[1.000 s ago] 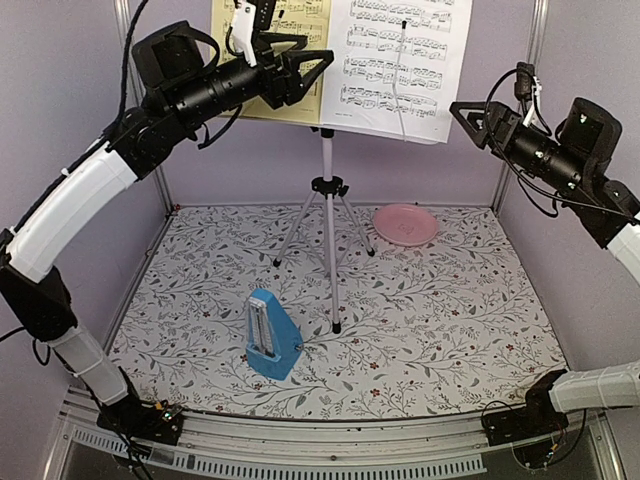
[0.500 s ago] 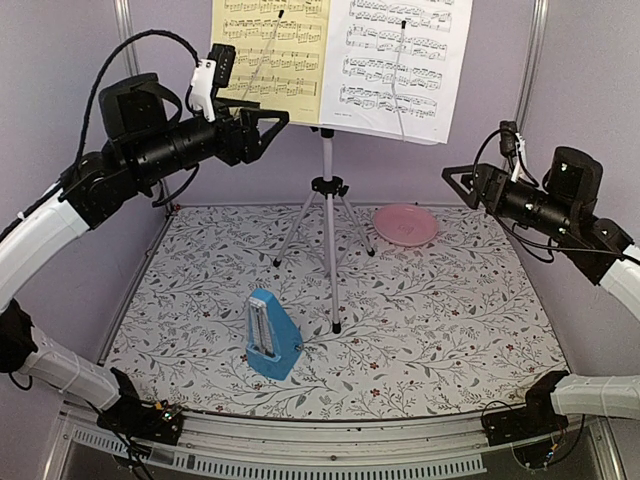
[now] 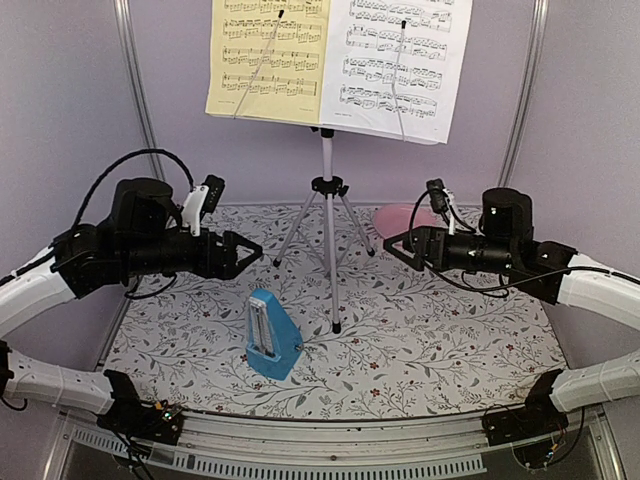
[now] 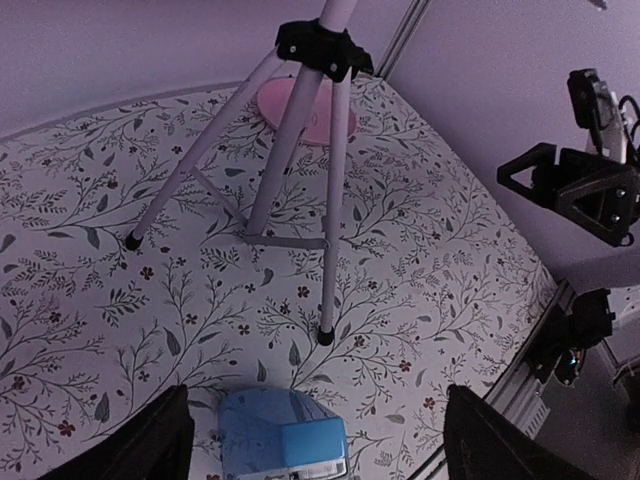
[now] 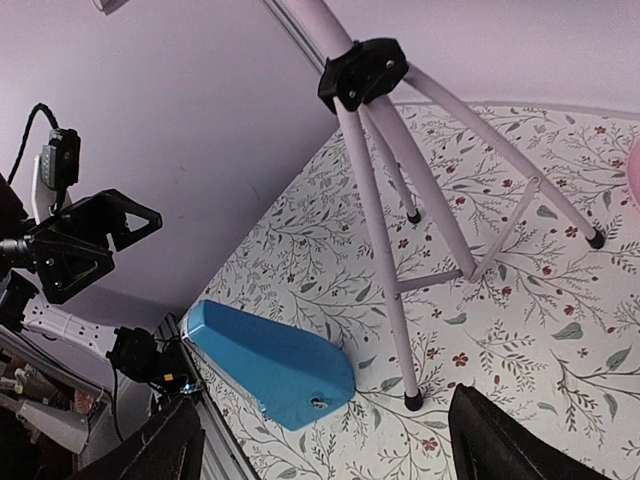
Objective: Set up the instrument practice props
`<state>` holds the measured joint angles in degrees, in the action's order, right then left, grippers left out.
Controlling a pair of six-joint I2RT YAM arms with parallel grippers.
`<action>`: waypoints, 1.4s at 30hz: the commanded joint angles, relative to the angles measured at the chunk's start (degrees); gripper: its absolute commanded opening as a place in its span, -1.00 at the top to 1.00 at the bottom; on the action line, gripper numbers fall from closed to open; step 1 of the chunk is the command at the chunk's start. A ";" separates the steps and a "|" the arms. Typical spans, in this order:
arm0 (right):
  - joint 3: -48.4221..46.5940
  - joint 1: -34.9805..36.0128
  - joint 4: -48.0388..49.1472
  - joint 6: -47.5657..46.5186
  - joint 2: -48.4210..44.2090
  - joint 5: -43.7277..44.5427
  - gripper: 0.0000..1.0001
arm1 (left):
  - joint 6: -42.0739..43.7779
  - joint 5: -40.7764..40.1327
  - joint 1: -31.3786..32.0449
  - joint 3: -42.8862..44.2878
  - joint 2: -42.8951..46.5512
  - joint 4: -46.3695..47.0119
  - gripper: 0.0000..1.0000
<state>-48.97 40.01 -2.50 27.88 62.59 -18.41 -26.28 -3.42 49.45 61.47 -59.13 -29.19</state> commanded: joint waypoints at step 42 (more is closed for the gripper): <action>-35.11 26.19 -2.15 -17.45 51.38 0.93 -0.78 | -11.53 -7.92 -3.13 -10.74 17.08 -5.61 -0.81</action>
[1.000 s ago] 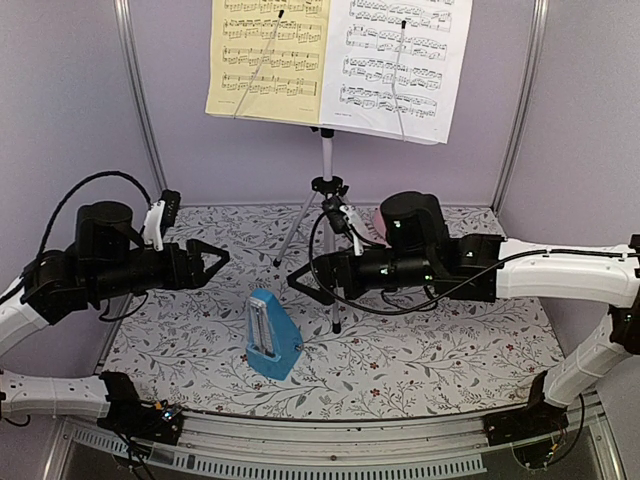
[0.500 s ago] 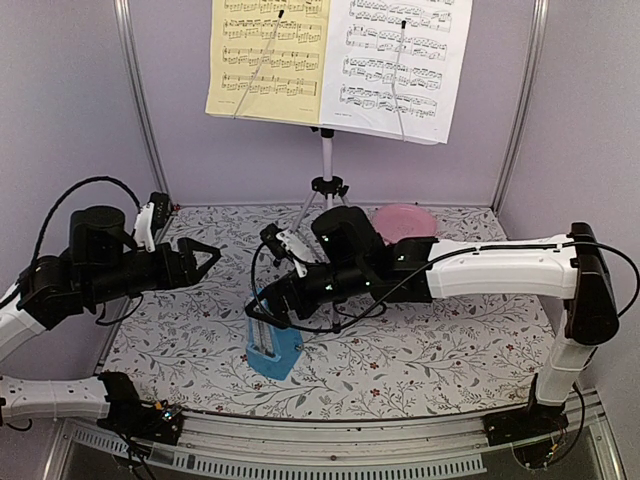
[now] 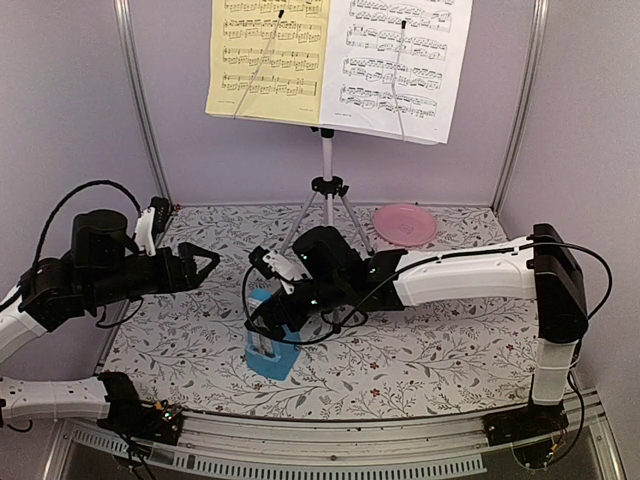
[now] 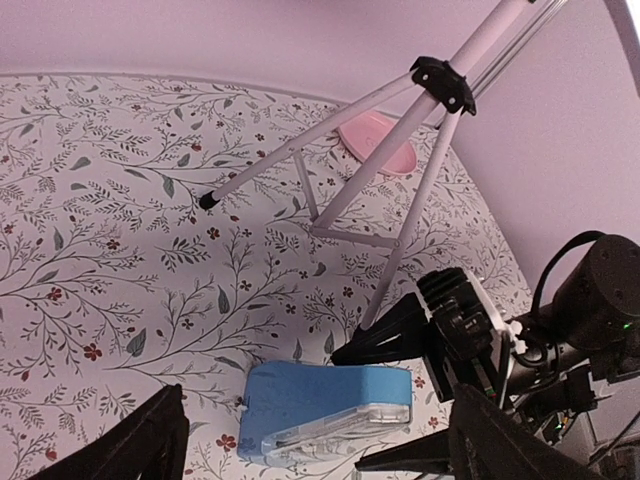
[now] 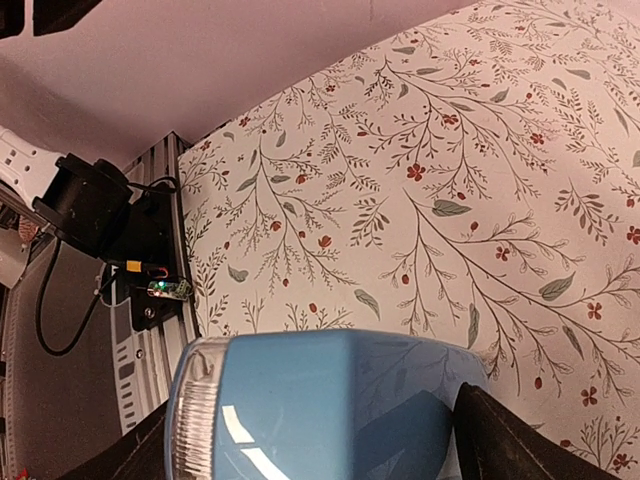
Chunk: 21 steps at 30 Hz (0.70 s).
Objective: Set up the instrument practice props
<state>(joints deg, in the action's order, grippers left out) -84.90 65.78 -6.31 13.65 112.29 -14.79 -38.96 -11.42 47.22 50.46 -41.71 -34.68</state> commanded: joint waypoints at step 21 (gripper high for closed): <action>13.00 -2.13 6.48 -14.63 -11.22 -13.37 -0.10 | 5.55 18.89 -1.01 -4.14 -2.23 8.25 -0.70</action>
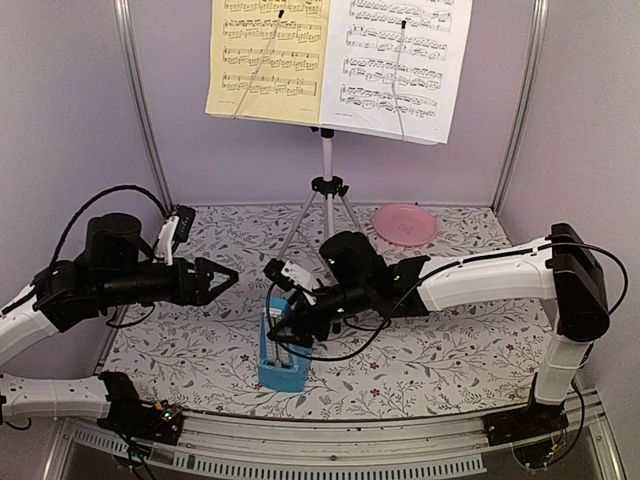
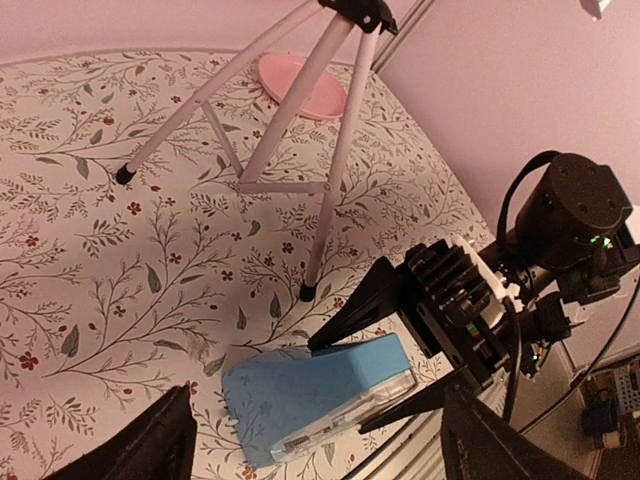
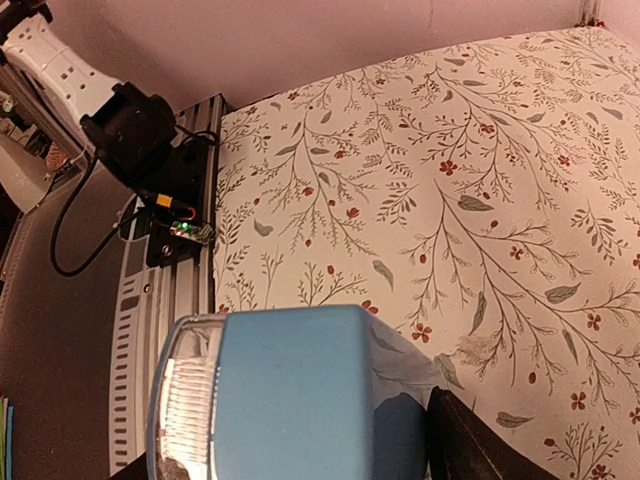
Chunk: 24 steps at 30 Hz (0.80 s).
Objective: Set up the instrument practice props
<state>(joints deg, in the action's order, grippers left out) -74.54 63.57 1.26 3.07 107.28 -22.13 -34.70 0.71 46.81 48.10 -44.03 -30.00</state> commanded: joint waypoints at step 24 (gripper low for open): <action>24.44 -0.13 11.85 -13.59 -24.89 0.09 0.07 | 1.67 24.70 0.64 -25.05 -11.59 38.16 -0.12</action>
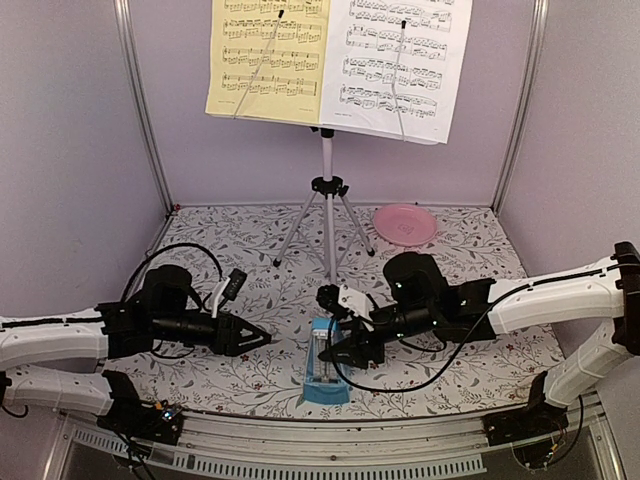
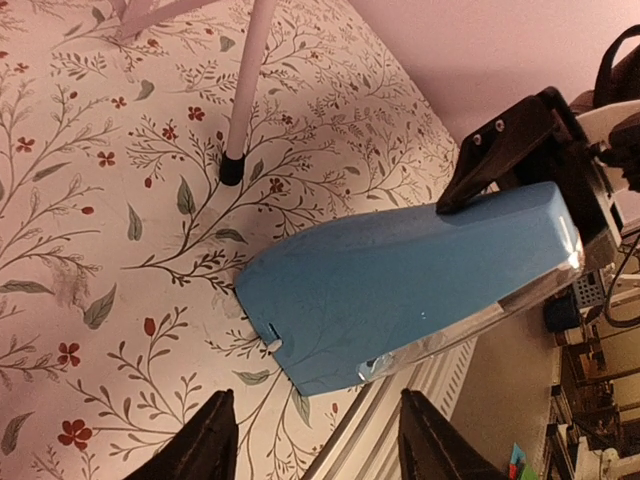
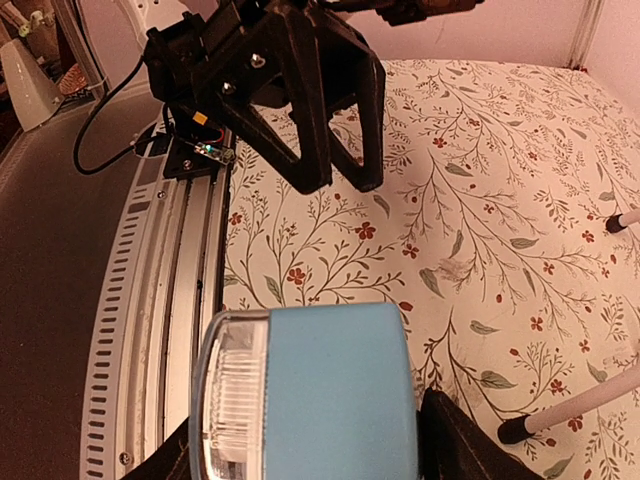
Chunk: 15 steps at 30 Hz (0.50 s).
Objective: Set up the instrument practice props
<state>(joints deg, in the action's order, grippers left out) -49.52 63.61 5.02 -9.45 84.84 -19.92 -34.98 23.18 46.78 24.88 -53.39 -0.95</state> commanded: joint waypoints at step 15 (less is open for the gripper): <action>-8.18 -4.29 0.88 -8.44 3.88 -8.41 -0.87 | 7.36 -0.40 1.47 -1.42 -5.47 12.57 -0.14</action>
<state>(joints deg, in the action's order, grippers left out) -55.29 59.68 3.92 -15.79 89.10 -27.64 -30.09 23.90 47.75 22.76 -59.24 10.50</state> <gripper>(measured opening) 0.878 0.567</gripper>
